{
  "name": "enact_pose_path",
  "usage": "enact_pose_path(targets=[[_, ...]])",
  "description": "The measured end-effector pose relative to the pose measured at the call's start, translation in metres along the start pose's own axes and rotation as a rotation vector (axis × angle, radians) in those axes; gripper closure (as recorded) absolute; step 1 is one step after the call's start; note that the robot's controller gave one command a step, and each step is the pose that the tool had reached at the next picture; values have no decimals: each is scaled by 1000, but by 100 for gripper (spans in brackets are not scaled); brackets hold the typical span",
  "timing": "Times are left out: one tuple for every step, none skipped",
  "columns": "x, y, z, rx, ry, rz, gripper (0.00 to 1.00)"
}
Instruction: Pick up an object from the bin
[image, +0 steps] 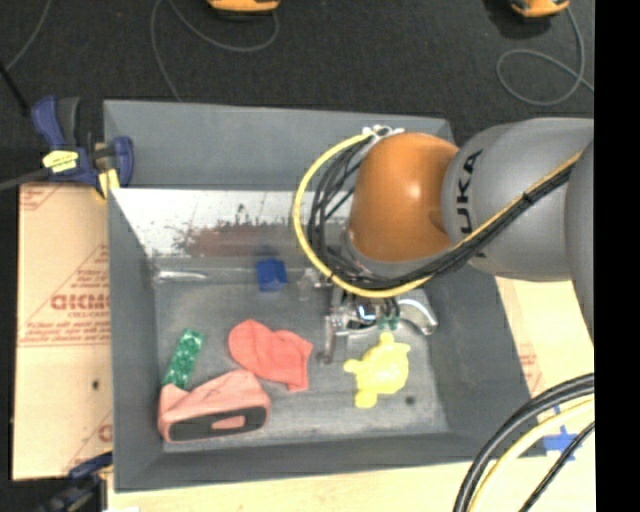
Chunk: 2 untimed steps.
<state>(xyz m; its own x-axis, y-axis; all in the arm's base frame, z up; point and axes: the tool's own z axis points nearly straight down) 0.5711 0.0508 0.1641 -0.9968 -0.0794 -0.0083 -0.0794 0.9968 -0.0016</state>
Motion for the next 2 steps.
enact_pose_path(targets=[[14, 20, 55, -3, 0, 9, 0], [8, 38, 87, 0, -2, 34, 100]])
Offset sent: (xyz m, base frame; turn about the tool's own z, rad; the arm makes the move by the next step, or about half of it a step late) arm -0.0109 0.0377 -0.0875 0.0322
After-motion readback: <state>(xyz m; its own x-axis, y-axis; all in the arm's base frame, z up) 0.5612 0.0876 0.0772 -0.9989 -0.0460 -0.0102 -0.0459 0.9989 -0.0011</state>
